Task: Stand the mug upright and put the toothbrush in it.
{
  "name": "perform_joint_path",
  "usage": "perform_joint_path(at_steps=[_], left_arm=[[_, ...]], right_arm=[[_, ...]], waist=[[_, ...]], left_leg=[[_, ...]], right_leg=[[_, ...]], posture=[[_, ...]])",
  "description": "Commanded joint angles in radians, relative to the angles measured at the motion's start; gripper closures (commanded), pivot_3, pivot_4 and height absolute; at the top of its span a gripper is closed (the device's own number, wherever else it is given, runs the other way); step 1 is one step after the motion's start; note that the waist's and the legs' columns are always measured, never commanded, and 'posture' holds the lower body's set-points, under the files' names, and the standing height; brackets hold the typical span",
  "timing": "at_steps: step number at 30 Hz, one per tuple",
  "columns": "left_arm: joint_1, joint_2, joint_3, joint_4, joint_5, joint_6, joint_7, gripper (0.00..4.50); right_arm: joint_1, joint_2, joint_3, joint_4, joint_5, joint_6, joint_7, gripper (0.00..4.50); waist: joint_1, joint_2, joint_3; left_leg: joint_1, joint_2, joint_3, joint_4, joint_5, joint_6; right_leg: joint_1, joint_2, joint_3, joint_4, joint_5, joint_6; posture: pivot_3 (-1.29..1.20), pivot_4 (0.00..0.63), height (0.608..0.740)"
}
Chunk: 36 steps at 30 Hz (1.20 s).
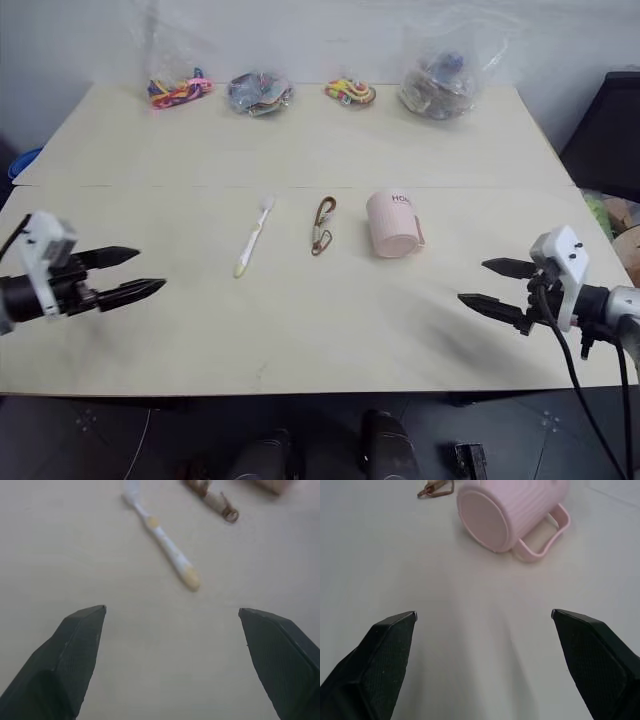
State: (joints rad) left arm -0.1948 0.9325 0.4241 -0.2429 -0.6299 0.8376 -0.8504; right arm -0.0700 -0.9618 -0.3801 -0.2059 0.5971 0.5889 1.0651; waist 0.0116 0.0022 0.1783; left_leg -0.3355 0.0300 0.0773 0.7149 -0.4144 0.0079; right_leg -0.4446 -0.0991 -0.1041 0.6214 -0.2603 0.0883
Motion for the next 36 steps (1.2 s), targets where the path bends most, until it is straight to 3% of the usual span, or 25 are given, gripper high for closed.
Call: perform_joint_path(at_steps=[1,4,6,9,14,22,26,36], left_arm=[[-0.154,-0.058,-0.111,-0.119,-0.079,0.187,0.133,0.00],[-0.385,-0.248,-0.273,-0.130,-0.039,0.374,0.352,0.00],[-0.515,-0.416,-0.308,-0.045,0.039,0.450,0.528,0.00],[-0.630,-0.573,-0.346,0.059,0.088,0.471,0.621,0.00],[-0.764,-0.723,-0.396,0.323,0.207,0.510,0.745,0.00],[-0.874,-0.843,-0.406,0.685,0.307,0.384,0.769,0.00],[-0.890,-0.861,-0.385,0.747,0.323,0.352,0.764,0.85],[-0.913,-0.849,-0.350,0.726,0.345,0.350,0.770,4.04]], right_arm=[[-0.012,0.034,-0.044,-0.191,0.097,0.053,-0.075,0.01],[-0.046,0.086,-0.035,-0.345,0.178,0.110,-0.188,0.01],[-0.071,0.116,-0.023,-0.403,0.212,0.131,-0.251,0.01],[-0.103,0.150,0.002,-0.469,0.234,0.145,-0.336,0.01],[-0.150,0.182,0.054,-0.521,0.254,0.165,-0.435,0.01],[-0.153,0.209,0.098,-0.535,0.242,0.150,-0.499,0.01],[-0.147,0.218,0.112,-0.539,0.229,0.141,-0.515,0.00],[-0.139,0.223,0.126,-0.518,0.213,0.121,-0.515,0.00]], waist=[[0.005,0.000,0.000],[0.022,0.000,0.000],[0.028,-0.003,0.000],[0.028,-0.005,-0.001],[0.015,-0.005,-0.001],[0.020,-0.006,0.000],[0.021,-0.006,0.000],[0.021,-0.006,0.000]], left_leg=[[0.000,0.000,0.000,0.000,0.000,0.000],[0.000,-0.003,-0.001,0.003,0.000,0.000],[-0.001,-0.007,-0.001,0.005,0.000,0.000],[-0.001,-0.008,-0.002,0.005,0.000,0.000],[-0.001,-0.008,0.003,0.002,0.001,-0.001],[-0.001,-0.008,0.005,0.002,0.001,0.000],[-0.001,-0.009,0.005,0.002,0.001,0.000],[-0.001,-0.009,0.005,0.002,0.001,0.000]], right_leg=[[0.000,0.000,0.000,0.000,0.000,0.000],[0.002,0.000,0.000,0.000,0.001,0.002],[0.003,0.000,0.001,0.000,0.002,0.003],[0.003,0.001,0.001,-0.001,0.002,0.004],[0.003,0.002,0.000,-0.002,0.002,0.004],[0.003,0.002,0.000,-0.002,0.002,0.004],[0.003,0.001,0.000,-0.003,0.002,0.004],[0.003,0.001,0.000,-0.003,0.002,0.004]], posture=[[0.00,0.150,0.740],[0.00,0.150,0.740],[0.00,0.150,0.740],[0.00,0.150,0.740],[0.00,0.150,0.740],[0.00,0.150,0.740],[0.00,0.150,0.740],[0.00,0.150,0.740]])
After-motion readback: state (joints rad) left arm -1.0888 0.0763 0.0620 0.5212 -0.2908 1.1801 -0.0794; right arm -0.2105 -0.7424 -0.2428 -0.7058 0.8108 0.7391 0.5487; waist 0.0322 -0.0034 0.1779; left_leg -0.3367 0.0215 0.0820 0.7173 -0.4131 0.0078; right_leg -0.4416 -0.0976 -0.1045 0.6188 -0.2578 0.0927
